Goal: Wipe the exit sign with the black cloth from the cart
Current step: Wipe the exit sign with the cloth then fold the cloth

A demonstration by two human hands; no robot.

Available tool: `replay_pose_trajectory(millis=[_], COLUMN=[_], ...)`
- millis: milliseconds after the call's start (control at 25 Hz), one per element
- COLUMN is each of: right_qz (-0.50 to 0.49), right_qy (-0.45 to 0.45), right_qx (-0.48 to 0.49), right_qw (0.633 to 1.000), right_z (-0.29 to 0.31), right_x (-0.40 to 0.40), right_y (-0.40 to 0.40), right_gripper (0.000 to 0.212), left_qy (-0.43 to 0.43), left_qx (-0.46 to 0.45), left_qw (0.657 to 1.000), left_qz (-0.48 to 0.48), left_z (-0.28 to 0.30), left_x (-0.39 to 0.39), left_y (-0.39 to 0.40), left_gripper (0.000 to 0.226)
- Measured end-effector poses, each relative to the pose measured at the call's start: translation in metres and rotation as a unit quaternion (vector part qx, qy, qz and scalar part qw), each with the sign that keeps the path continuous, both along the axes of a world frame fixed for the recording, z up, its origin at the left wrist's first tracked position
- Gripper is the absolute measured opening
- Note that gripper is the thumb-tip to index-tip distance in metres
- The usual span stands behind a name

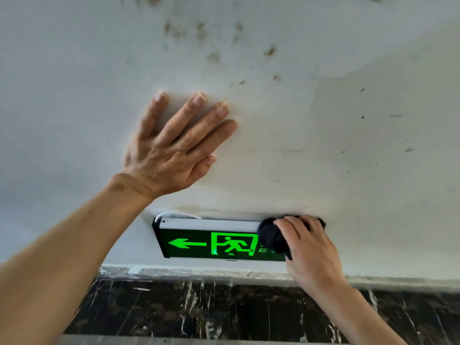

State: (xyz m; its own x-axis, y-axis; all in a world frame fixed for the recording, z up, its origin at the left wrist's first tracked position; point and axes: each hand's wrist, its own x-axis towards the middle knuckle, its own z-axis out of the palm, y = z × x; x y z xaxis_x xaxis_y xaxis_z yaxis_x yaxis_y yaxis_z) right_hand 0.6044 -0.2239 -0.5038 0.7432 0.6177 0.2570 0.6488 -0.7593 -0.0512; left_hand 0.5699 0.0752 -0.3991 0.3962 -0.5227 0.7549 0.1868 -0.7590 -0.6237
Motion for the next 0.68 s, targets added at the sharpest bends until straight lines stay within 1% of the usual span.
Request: replay_pose_trajectory(millis=[200, 360, 440, 520, 600, 680], right_qz=[-0.002, 0.014, 0.026, 0.026, 0.001, -0.033], right_qy=[0.032, 0.036, 0.070, 0.145, 0.198, 0.212], right_qx=[0.036, 0.049, 0.045, 0.050, 0.073, 0.103], right_qw=[0.999, 0.998, 0.996, 0.988, 0.977, 0.971], right_z=[0.000, -0.002, -0.014, -0.035, -0.054, -0.062], right_x=[0.002, -0.012, -0.020, -0.029, -0.039, -0.042], right_y=[-0.012, -0.012, -0.022, -0.038, -0.056, -0.067], right_gripper=[0.073, 0.074, 0.072, 0.067, 0.065, 0.063], left_qy=[-0.004, -0.006, -0.006, -0.003, -0.004, -0.005], left_qx=[0.001, 0.004, 0.004, 0.002, 0.003, 0.007], left_qw=[1.000, 1.000, 1.000, 1.000, 1.000, 1.000], left_qz=[0.000, -0.001, -0.002, -0.002, 0.001, 0.001], left_z=[0.000, -0.001, 0.000, -0.001, -0.001, -0.001], left_x=[0.000, -0.001, 0.000, 0.000, -0.001, 0.000], left_y=[-0.001, -0.001, -0.001, -0.001, 0.000, 0.000], left_gripper=[0.063, 0.064, 0.064, 0.065, 0.065, 0.065])
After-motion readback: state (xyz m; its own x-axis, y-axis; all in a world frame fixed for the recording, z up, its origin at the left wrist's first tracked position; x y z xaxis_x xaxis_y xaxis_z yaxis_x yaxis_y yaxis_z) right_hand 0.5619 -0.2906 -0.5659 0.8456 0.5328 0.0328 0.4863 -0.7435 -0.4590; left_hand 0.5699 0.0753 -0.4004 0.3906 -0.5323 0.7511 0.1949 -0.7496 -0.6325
